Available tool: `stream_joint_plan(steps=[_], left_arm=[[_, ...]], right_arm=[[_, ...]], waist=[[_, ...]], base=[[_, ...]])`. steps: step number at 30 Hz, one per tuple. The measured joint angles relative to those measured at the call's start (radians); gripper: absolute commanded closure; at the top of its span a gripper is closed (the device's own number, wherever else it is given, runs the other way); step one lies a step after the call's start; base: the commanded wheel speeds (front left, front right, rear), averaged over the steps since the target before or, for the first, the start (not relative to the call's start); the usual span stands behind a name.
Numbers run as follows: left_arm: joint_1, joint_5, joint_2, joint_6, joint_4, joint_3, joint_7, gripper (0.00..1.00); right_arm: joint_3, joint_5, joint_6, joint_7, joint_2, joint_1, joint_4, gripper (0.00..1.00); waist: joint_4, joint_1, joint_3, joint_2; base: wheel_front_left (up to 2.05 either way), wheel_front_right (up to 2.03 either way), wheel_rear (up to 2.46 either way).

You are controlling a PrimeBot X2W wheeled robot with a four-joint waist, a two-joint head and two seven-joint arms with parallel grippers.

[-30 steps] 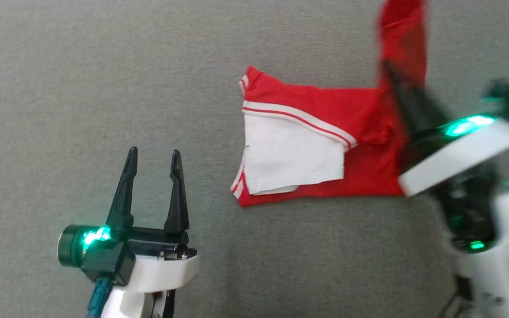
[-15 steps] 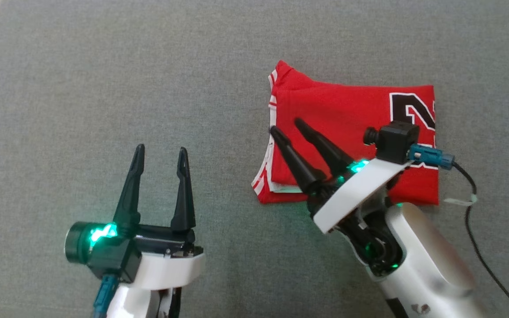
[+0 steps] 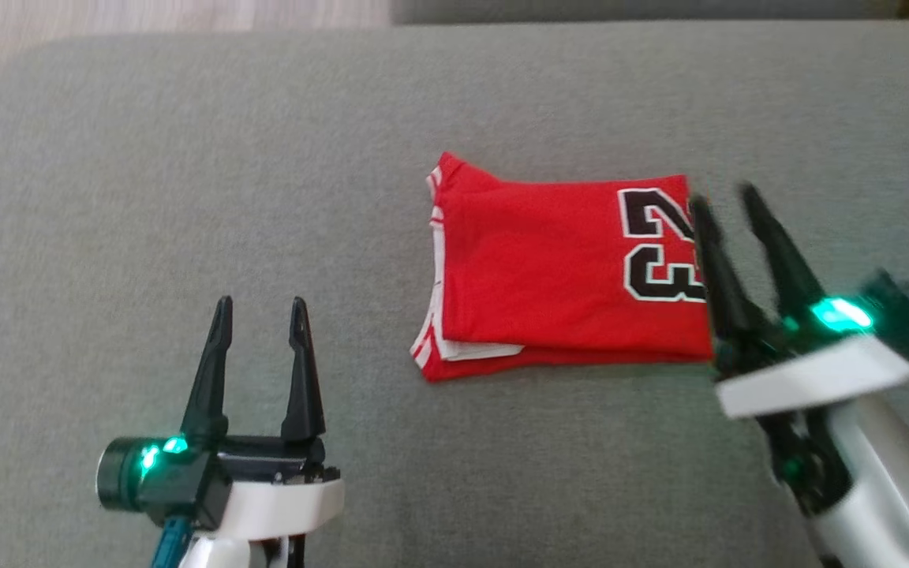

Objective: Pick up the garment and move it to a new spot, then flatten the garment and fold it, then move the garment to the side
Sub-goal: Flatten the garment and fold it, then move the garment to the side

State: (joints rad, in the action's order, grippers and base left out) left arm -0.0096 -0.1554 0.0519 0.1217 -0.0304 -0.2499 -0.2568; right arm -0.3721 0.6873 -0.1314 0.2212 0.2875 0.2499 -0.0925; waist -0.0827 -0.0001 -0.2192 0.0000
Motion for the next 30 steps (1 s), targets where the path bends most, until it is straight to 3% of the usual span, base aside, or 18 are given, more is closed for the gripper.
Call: stream_joint_plan(steps=[3,6,9,13,20,30], left_arm=[[0.010,0.000,0.000,0.000,-0.001,0.010,0.000,0.00],[0.037,0.000,0.000,0.002,-0.004,0.031,0.000,0.00],[0.086,0.000,0.000,0.001,-0.004,0.042,0.000,0.00],[0.158,0.001,0.001,-0.011,0.001,0.063,0.000,0.00],[0.213,0.035,0.001,-0.069,0.029,0.084,0.000,0.00],[0.238,0.045,0.002,-0.087,0.069,0.104,0.000,0.00]], right_arm=[[0.058,-0.020,0.000,0.022,0.023,-0.071,-0.041,0.00],[0.095,-0.196,0.000,0.027,0.050,-0.124,-0.100,0.00],[0.167,-0.326,0.000,0.027,0.015,-0.176,-0.106,0.00],[0.198,-0.415,0.000,0.027,-0.049,-0.271,-0.100,0.00],[0.241,-0.512,0.000,0.027,-0.123,-0.352,-0.068,0.00],[0.254,-0.531,0.000,0.027,-0.164,-0.394,-0.060,0.00]], waist=[[0.017,0.0000,0.027,0.0000],[0.030,0.0000,0.056,0.0000],[0.044,0.0000,0.087,0.0000],[0.058,-0.0001,0.132,0.0000],[0.076,-0.0002,0.197,0.0000],[0.088,0.0000,0.229,0.0000]], base=[[0.00,0.00,0.00],[0.00,0.00,0.00],[0.00,0.00,0.00],[0.00,0.00,0.00],[0.00,0.00,0.00],[0.00,0.00,0.00]])
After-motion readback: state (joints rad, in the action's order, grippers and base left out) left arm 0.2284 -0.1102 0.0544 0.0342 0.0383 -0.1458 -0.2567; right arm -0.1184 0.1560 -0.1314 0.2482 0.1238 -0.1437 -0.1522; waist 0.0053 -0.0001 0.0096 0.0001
